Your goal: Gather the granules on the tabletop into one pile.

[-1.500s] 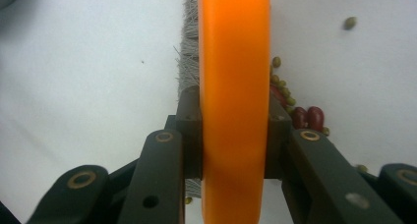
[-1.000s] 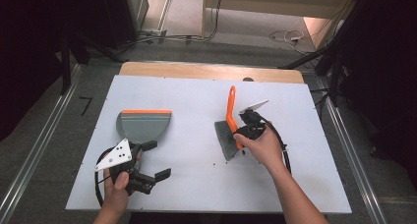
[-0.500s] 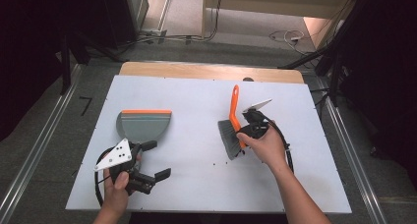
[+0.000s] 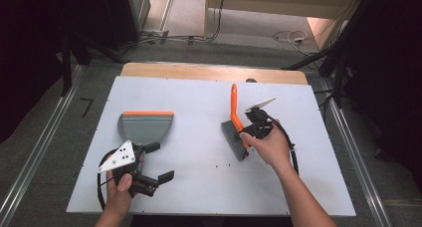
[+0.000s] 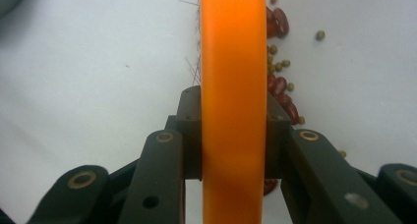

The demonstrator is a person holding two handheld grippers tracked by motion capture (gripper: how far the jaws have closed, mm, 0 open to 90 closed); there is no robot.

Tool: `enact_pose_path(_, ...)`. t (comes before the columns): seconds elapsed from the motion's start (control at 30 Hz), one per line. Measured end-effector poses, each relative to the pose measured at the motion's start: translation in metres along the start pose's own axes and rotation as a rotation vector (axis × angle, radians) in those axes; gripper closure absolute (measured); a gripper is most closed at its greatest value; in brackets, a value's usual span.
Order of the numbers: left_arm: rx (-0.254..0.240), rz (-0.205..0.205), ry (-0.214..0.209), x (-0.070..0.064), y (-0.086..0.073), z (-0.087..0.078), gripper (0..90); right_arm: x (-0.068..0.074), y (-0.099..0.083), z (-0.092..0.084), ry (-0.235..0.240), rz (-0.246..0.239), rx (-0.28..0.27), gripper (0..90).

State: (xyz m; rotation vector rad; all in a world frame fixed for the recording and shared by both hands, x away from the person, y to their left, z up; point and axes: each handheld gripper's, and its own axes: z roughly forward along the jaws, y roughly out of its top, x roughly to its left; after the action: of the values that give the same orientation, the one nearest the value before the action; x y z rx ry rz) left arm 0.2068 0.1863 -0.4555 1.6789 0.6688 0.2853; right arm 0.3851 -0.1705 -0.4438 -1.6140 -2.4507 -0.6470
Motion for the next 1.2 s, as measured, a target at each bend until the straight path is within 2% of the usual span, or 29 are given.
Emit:
enact_pose_path(0.13,0.001,-0.002,0.002,0.0,0.0,0.0,0.9,0.004,-0.001,-0.008,0.025,-0.058,-0.025,68.4)
enact_pose_path(0.2,0.001,-0.003,0.002,0.0,0.0,0.0,0.9,0.01,-0.002,-0.013,0.016,-0.113,-0.029,68.4)
enact_pose_path(0.23,0.002,-0.002,0.0,0.0,0.0,0.001,0.9,0.01,-0.002,-0.013,0.016,-0.113,-0.029,68.4)
enact_pose_path(0.3,0.002,-0.002,0.001,0.0,0.0,0.0,0.9,0.02,-0.005,-0.019,0.002,-0.194,-0.035,68.5)
enact_pose_path(0.4,-0.003,-0.002,0.0,0.0,0.0,0.0,0.9,0.033,-0.012,-0.021,-0.006,-0.289,-0.015,68.4)
enact_pose_path(0.43,-0.006,-0.002,0.001,0.0,0.0,0.0,0.9,0.033,-0.012,-0.021,-0.006,-0.289,-0.015,68.4)
enact_pose_path(0.47,-0.003,0.001,0.005,0.0,0.001,-0.001,0.9,0.043,-0.018,-0.02,-0.011,-0.383,0.006,68.4)
enact_pose_path(0.53,-0.012,-0.003,0.005,0.0,0.001,-0.002,0.9,0.054,-0.027,-0.018,-0.027,-0.468,0.024,68.4)
enact_pose_path(0.57,-0.013,0.002,0.007,0.0,0.002,-0.003,0.9,0.054,-0.027,-0.018,-0.027,-0.468,0.024,68.4)
enact_pose_path(0.6,-0.015,0.005,0.006,0.0,0.002,-0.003,0.9,0.062,-0.036,-0.016,-0.035,-0.536,0.036,68.4)
enact_pose_path(0.7,-0.017,0.008,0.006,-0.001,0.002,-0.003,0.9,0.069,-0.049,-0.013,-0.005,-0.618,0.066,68.4)
enact_pose_path(0.8,-0.037,0.017,0.016,-0.002,0.003,-0.006,0.9,0.071,-0.061,-0.01,-0.008,-0.688,0.11,68.4)
enact_pose_path(0.9,-0.048,0.016,0.023,-0.001,0.003,-0.008,0.9,0.07,-0.067,-0.008,-0.001,-0.709,0.125,68.4)
enact_pose_path(0.93,-0.047,0.015,0.025,0.0,0.003,-0.008,0.9,0.068,-0.069,-0.006,0.013,-0.729,0.127,68.4)
enact_pose_path(0.97,-0.046,0.013,0.025,0.0,0.003,-0.007,0.9,0.065,-0.073,-0.003,0.052,-0.727,0.134,68.4)
enact_pose_path(1.03,-0.041,0.009,0.024,0.0,0.002,-0.006,0.9,0.062,-0.073,0.001,0.06,-0.732,0.139,68.4)
enact_pose_path(1.07,-0.038,0.009,0.023,0.0,0.002,-0.006,0.9,0.062,-0.073,0.001,0.06,-0.732,0.139,68.4)
enact_pose_path(1.1,-0.034,0.013,0.022,0.0,0.002,-0.005,0.9,0.058,-0.069,0.003,0.032,-0.717,0.135,68.3)
enact_pose_path(1.2,-0.03,0.011,0.019,-0.001,0.002,-0.004,0.9,0.052,-0.064,0.005,0.041,-0.698,0.137,68.2)
